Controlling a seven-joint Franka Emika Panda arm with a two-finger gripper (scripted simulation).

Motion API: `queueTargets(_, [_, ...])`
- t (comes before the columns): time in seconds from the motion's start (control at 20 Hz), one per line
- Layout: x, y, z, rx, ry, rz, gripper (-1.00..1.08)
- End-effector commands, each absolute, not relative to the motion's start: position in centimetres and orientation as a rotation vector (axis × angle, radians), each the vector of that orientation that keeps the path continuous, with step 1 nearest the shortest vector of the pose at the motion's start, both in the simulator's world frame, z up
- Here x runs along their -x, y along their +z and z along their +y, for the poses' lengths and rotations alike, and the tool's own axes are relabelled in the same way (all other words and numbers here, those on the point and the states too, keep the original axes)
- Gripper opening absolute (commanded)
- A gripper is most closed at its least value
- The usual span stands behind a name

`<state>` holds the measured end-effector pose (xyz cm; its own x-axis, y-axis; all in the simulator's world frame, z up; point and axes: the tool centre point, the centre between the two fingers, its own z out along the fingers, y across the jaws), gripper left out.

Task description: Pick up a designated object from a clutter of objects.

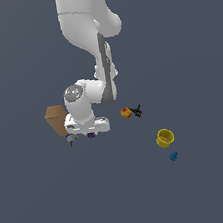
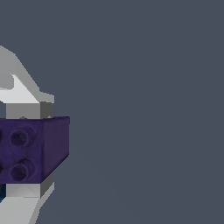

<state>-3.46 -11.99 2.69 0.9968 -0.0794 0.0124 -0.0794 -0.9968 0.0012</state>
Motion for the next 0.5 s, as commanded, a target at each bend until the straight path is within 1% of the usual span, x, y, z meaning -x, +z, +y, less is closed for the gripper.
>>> queueTargets(0.0, [3.5,2.6,-12.0,-3.138,0.017,-0.124,-1.00])
queueTargets(0.2, [3.4,3.1,-11.8,-3.138,0.017,-0.124,-1.00])
queueTargets(0.45, [2.8,4.8,-11.0,-3.138,0.016,-0.125,-1.00])
